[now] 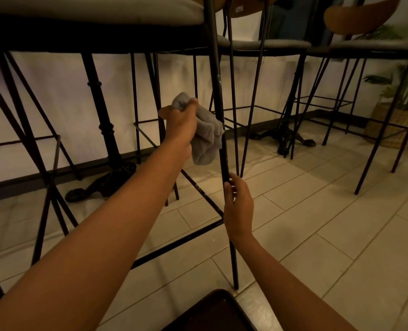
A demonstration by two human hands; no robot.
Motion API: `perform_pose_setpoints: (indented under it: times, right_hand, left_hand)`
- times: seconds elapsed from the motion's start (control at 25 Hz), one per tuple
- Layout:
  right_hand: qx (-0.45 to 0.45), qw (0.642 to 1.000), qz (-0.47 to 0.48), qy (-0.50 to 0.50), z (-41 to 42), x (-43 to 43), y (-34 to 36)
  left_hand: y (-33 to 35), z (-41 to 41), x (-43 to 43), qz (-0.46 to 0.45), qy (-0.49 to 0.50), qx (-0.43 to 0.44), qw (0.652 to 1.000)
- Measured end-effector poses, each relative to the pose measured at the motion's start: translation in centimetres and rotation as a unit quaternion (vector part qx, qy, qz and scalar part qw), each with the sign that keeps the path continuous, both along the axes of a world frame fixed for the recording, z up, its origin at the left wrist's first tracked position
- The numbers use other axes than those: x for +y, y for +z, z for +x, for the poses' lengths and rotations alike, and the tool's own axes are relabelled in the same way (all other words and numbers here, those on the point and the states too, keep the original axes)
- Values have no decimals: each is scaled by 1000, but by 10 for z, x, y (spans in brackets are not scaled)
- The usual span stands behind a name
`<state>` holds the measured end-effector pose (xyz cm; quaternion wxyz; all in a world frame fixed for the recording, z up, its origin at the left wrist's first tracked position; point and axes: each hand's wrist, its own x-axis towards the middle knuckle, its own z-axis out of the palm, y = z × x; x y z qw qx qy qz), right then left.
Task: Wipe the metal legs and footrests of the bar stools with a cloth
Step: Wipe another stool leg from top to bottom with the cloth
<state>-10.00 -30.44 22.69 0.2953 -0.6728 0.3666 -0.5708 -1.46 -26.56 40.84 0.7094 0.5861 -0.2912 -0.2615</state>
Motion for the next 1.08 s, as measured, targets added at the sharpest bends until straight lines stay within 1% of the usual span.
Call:
perform_pose_setpoints:
  times: [0.08,0.12,0.16,0.2,0.24,0.28,0.36,0.44,0.64,0.76,0.96,1.08]
  right_hand:
    - [6,1000,-8,-5,1,-2,0]
    - [9,1000,-11,-7,2,-3,-1]
    - [12,1000,-13,-10,2,-3,-1]
    - [13,1000,-15,-11,3,-3,-1]
    - [14,1000,-18,-12,3,-3,-1]
    - [15,1000,-21,-12,3,-2,-1]
    - [13,1000,-25,-14,3,-2,-2]
    - [8,999,-26,-21,4,-2,-4]
    - [-6,999,-26,-30,9,-2,-6]
    - [-9,999,-29,-29,9,-2,-6]
    - [-17,999,-23,-19,6,-2,-5]
    - [-21,1000,-11,-11,5,-2,-5]
  left_hand:
    - [8,-2,-4,-25,-3,43,999]
    - [9,-4,-7,-51,0,62,997]
    - [9,-6,-10,-78,10,69,995]
    - [8,-8,-13,-106,29,52,993]
    - [7,-9,-16,-133,49,12,990]
    - [5,-9,-19,-160,71,-54,983]
    - [7,-9,-24,-208,126,-193,951]
    - [13,-8,-30,-235,151,-284,917]
    - [8,-1,-40,-225,138,-430,863]
    - [-4,0,-39,-195,146,-488,838]
    - [-20,-2,-42,-152,149,-511,832]
    - [-21,-7,-35,-151,138,-516,832]
